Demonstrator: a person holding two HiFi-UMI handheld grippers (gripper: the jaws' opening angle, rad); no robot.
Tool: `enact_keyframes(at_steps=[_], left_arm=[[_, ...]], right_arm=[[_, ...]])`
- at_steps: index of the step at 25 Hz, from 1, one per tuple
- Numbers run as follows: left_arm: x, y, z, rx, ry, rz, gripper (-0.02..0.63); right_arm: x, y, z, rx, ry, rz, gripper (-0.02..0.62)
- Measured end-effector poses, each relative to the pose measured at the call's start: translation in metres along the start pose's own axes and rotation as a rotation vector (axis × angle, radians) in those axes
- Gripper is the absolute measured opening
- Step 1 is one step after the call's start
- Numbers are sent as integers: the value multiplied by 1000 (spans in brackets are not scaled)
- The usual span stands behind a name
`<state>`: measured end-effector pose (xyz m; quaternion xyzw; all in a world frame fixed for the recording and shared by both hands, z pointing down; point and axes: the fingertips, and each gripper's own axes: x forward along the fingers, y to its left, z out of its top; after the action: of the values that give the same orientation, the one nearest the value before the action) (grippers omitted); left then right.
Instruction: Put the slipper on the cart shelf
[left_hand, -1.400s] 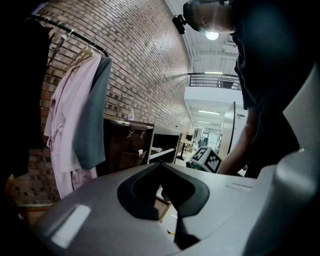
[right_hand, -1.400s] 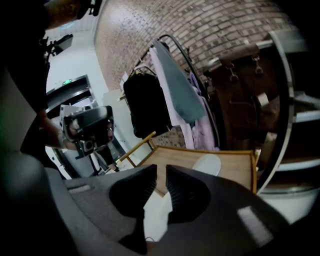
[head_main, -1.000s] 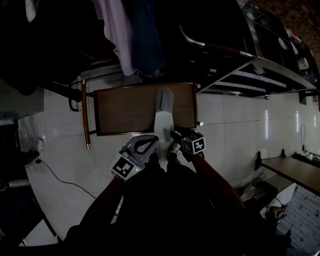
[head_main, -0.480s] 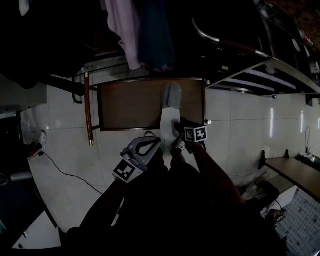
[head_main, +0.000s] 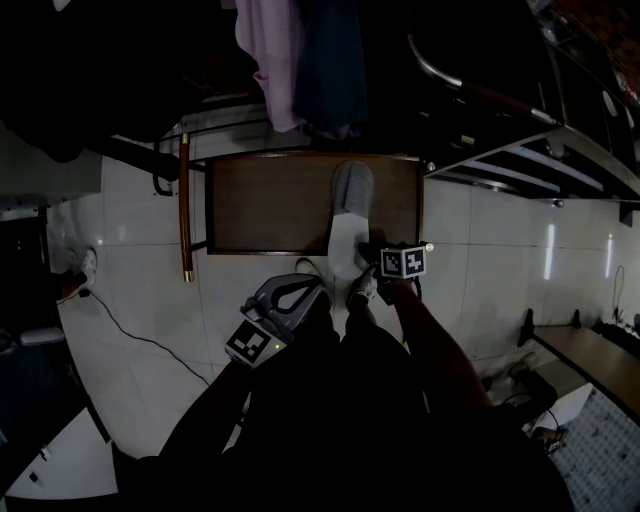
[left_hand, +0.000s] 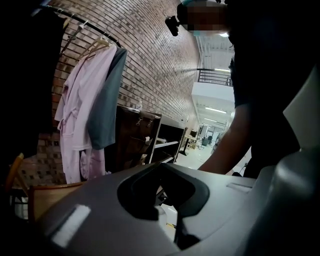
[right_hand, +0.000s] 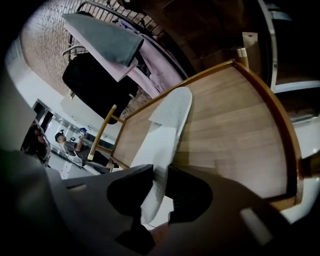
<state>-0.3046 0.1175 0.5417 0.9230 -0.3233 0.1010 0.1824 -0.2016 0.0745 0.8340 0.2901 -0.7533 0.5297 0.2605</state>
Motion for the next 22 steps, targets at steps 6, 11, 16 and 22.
enact_keyframes(at_steps=[6, 11, 16, 22], left_arm=[[1, -3, 1, 9, -7, 2, 3], [6, -11, 14, 30, -30, -5, 3], [12, -21, 35, 57, -77, -13, 3], [16, -33, 58, 86, -114, -19, 3]], right_arm=[[-17, 28, 15, -22, -69, 73, 54], [-54, 49, 27, -52, -159, 92, 52], [-107, 75, 40, -94, -262, 115, 52], [-176, 114, 62, -145, -398, 157, 52]])
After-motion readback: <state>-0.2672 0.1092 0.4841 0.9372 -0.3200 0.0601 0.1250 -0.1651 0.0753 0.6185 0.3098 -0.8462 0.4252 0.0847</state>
